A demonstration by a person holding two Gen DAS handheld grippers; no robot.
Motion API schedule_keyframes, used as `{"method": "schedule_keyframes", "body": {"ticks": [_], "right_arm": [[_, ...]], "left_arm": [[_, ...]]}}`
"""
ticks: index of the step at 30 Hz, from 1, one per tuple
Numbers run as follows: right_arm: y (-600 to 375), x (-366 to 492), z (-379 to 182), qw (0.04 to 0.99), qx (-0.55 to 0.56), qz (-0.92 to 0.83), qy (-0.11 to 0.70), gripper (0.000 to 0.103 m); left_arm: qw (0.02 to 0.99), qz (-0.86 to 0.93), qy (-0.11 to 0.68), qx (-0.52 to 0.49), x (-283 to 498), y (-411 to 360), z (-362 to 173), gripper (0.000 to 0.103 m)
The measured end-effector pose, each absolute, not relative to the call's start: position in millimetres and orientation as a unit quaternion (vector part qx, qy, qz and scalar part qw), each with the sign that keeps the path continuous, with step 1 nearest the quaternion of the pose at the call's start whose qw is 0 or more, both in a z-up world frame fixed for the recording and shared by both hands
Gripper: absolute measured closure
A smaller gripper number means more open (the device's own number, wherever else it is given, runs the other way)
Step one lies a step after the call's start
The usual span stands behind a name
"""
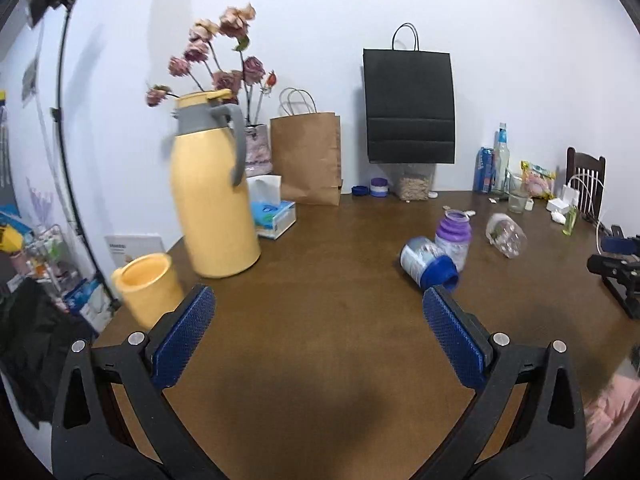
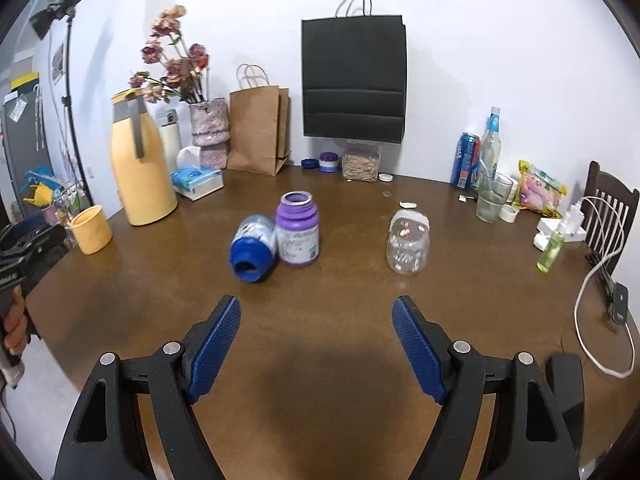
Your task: Flip cup upright
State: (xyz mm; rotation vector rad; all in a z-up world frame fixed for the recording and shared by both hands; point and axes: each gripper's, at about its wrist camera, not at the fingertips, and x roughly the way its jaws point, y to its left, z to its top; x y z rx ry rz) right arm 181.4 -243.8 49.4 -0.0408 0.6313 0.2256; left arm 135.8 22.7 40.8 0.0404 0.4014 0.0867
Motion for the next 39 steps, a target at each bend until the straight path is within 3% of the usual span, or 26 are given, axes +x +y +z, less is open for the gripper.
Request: {"method": "schedule_keyframes", "body": {"ticks": [10, 13, 16, 39], "right_arm": [[-213, 51, 28, 0.964, -0.023, 0.099, 0.247, 0.02], [-205, 17, 20, 0.969, -0.006, 0.107, 0.224, 0.02], [-198, 6, 11, 0.965, -0.003, 0.123, 0.23, 0.014], [-185, 2, 7, 0.964, -0.004, 0.138, 0.228, 0.013]], "left_arm": [[0.99, 0.073, 0.118, -0.016, 4, 7, 12, 0.0], [0.99, 0.023, 0.136, -0.031, -12, 3, 2, 0.0], [0.989, 0.015, 0.142, -0.029, -26, -4, -7, 0.0], [0.992, 0.0, 0.123, 0.0, -35, -20, -6, 0.0]]}}
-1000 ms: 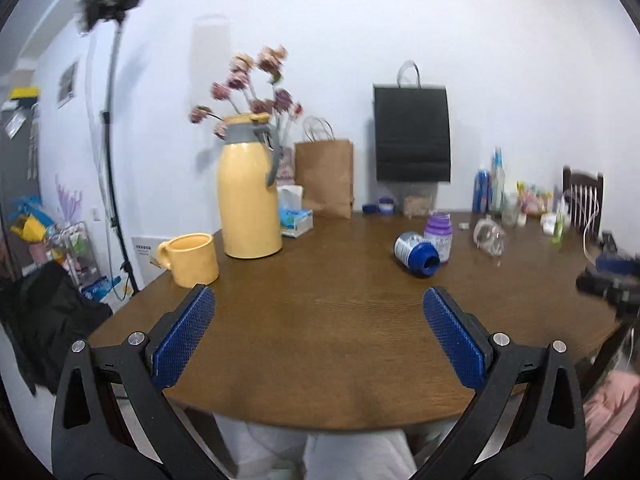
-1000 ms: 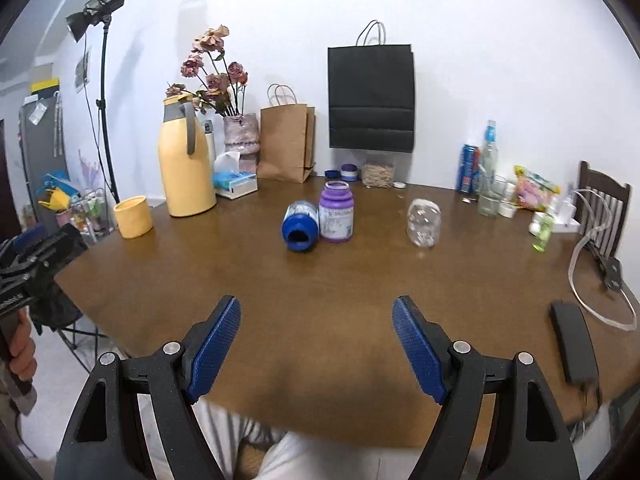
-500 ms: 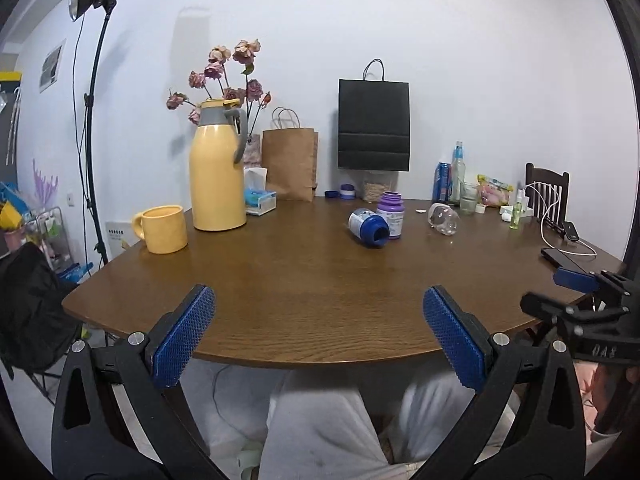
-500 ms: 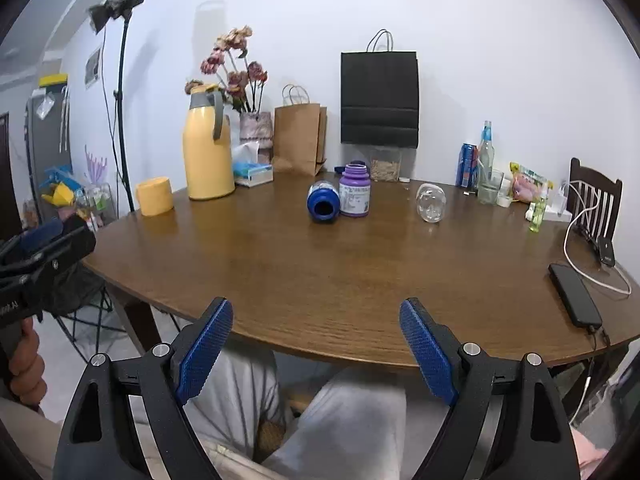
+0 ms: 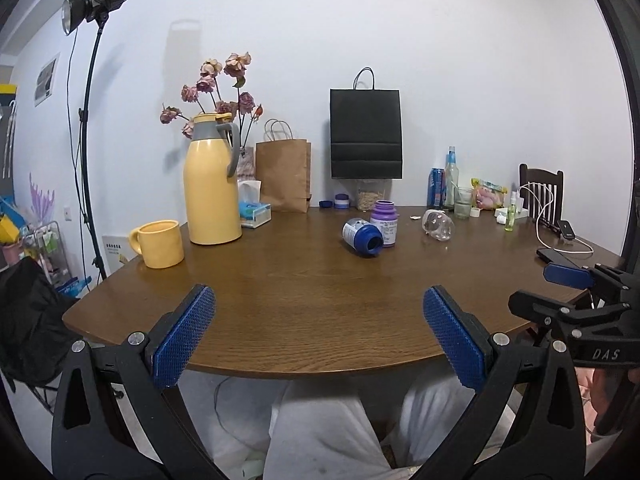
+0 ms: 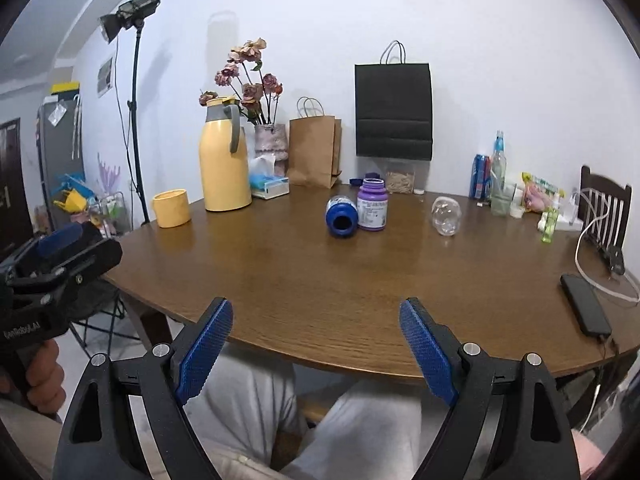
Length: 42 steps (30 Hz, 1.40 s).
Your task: Flip cup upright
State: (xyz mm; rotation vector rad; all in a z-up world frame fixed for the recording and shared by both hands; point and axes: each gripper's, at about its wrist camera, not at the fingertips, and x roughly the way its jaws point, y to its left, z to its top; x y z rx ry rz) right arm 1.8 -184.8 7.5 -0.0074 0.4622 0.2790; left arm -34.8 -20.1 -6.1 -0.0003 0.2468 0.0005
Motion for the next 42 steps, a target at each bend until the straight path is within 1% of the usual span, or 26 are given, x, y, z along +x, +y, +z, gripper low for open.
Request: {"method": "schedule_keyframes", "body": {"ticks": [12, 42], "right_arm": [[-207, 5, 2, 0.965, 0.025, 0.108, 0.238, 0.014], [-207, 5, 4, 0.965, 0.017, 0.109, 0.238, 0.013]], "left_arm": [[0.992, -0.003, 0.125, -0.002, -35, -19, -6, 0.0], [0.993, -0.004, 0.12, -0.003, -35, -17, -6, 0.0]]}}
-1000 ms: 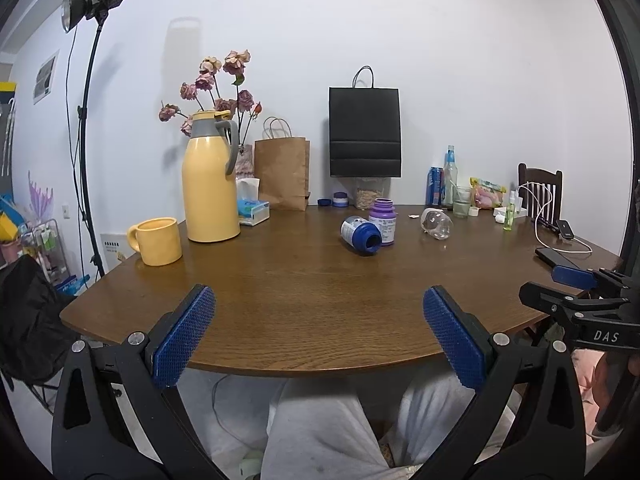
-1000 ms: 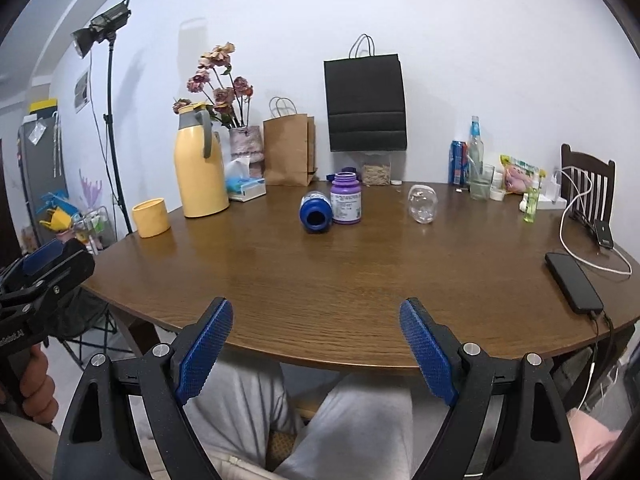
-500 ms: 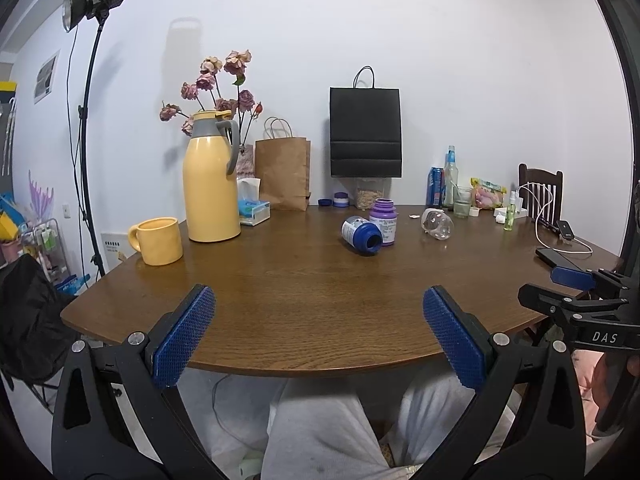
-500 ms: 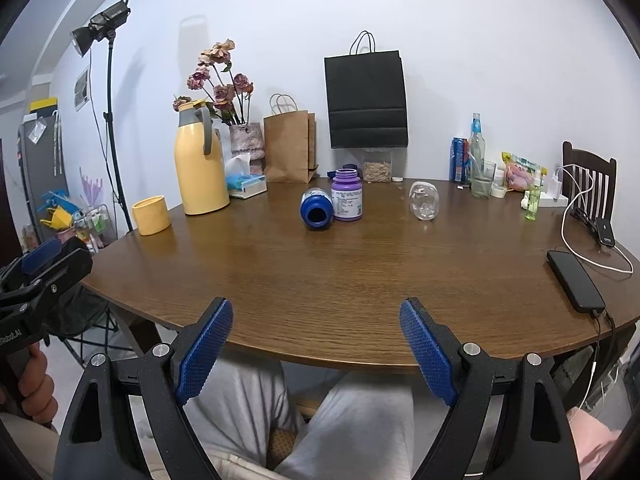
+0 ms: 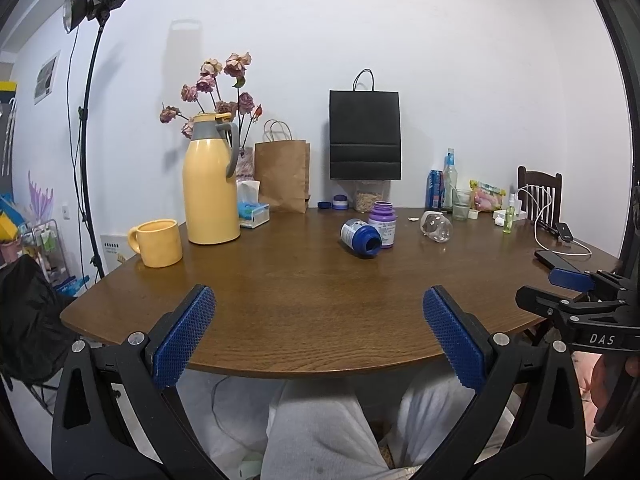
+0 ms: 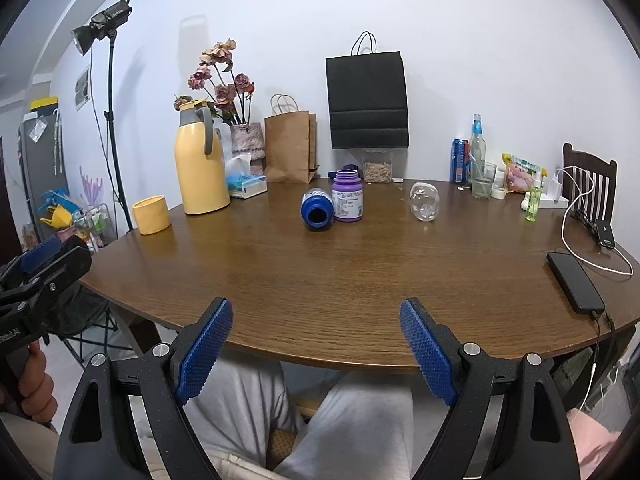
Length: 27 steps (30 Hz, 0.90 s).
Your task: Flip cup upright
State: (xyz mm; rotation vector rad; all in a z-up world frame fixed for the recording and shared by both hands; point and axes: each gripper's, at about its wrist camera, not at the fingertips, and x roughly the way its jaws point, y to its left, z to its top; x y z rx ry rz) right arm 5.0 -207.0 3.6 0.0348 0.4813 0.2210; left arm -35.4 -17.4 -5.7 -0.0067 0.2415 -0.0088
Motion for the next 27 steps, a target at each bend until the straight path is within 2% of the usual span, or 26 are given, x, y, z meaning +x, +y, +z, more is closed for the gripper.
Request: {"method": "schedule_keyframes", "body": {"ticks": [27], "right_arm": [[-207.7, 5.0, 3.2, 0.965, 0.017, 0.108, 0.237, 0.014]], "left_arm": [[0.993, 0.001, 0.119, -0.006, -34.9, -16.0, -4.3, 0.0]]}}
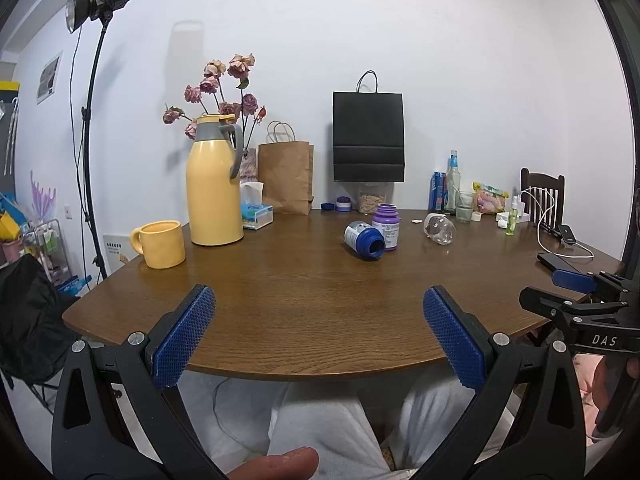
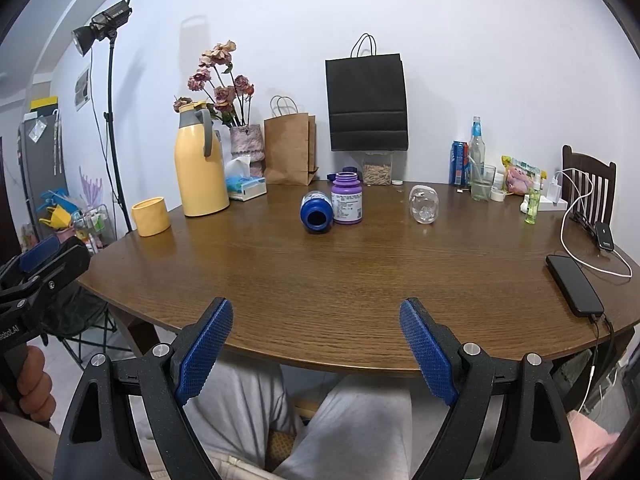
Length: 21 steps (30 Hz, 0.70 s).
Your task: Flip cup upright
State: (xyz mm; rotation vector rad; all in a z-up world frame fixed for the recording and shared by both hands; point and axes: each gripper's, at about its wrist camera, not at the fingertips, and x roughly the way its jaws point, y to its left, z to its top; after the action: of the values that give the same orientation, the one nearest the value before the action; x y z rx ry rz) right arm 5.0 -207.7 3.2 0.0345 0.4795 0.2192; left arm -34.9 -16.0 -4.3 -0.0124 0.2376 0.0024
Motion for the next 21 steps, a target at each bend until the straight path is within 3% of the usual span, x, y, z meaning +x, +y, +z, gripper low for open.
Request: {"method": "schedule_keyframes", "body": {"ticks": [21], "right_arm": [[-208.3, 7.4, 4.9, 0.964, 0.018, 0.11, 0.24, 0.013]], "left_arm": [[0.993, 0.002, 0.12, -0.007, -35.8, -16.3, -6.6, 0.0]]}}
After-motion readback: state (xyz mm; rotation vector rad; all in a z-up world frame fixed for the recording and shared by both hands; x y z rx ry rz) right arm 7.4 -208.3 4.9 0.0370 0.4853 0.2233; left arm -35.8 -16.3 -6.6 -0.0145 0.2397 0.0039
